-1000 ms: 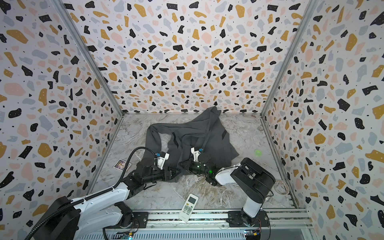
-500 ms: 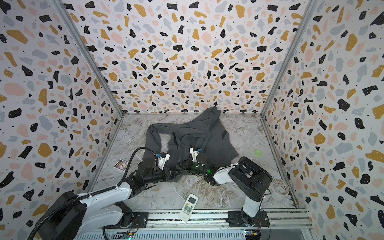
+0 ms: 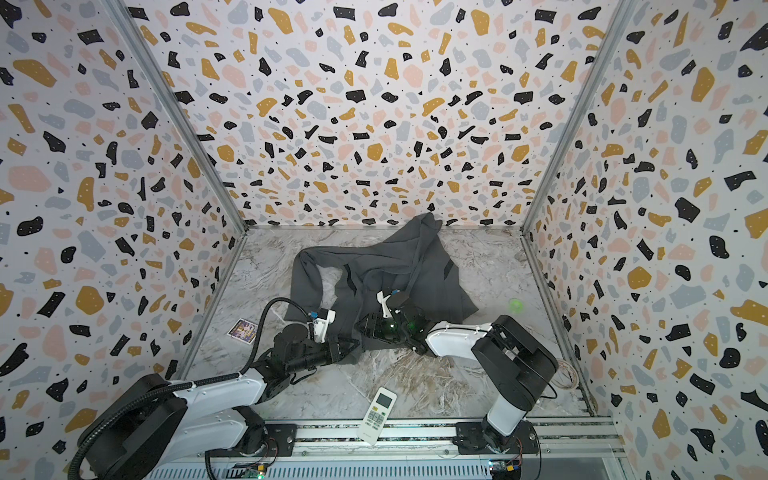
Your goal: Zip up the jacket
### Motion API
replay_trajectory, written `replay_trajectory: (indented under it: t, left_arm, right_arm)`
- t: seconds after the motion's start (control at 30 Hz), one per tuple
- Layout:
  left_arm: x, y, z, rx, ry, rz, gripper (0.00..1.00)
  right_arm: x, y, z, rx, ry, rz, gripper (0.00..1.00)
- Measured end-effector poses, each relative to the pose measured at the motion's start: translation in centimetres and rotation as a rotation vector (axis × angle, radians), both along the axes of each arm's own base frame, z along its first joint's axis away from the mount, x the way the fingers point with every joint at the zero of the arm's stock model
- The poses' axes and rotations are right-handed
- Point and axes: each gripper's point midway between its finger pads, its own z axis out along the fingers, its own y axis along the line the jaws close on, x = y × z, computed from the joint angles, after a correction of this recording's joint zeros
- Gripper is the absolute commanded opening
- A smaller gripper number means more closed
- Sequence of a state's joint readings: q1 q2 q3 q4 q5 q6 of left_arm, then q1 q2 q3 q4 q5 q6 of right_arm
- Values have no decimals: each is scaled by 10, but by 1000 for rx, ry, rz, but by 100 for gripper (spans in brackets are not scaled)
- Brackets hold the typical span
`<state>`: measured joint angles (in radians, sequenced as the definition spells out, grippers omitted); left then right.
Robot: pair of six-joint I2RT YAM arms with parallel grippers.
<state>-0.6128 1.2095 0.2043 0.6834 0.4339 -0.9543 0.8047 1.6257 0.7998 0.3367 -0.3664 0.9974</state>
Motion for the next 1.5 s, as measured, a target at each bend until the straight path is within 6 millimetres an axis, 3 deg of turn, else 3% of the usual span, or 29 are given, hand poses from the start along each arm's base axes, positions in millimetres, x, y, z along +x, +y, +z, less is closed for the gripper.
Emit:
replay_trajectory:
  t: [0.1,0.23,0.53,0.87,1.17,1.27,1.33,1.4,1.5]
  left_arm:
    - [8,-1,3,-25,-22,32,0]
    - [18,-4,5,-52,-46,56,0]
    - [28,-13,-3,-97,-37,55,0]
    - [29,-13,-2,-75,-62,51,0]
    - [29,-9,-8,-15,-80,49,0]
    - [29,-9,-10,-6,-82,47,0]
    - [29,-9,-12,-1,-78,46,0]
    - [30,-9,-15,4,-72,45,0]
    - [30,-10,-17,9,-64,43,0]
  right_arm:
    - [3,-18,16,-72,-48,-22,74]
    - [3,-47,20,-191,-65,-83,76]
    - [-5,-89,-32,-459,43,-158,66]
    - [7,-82,-54,-593,62,-173,63]
    - [19,-77,-67,-696,77,-190,66]
    - [27,-73,-69,-734,64,-199,61]
    - [28,-75,-74,-765,58,-207,50]
    - [29,-79,-76,-793,44,-214,31]
    - [29,-83,-78,-806,32,-230,25]
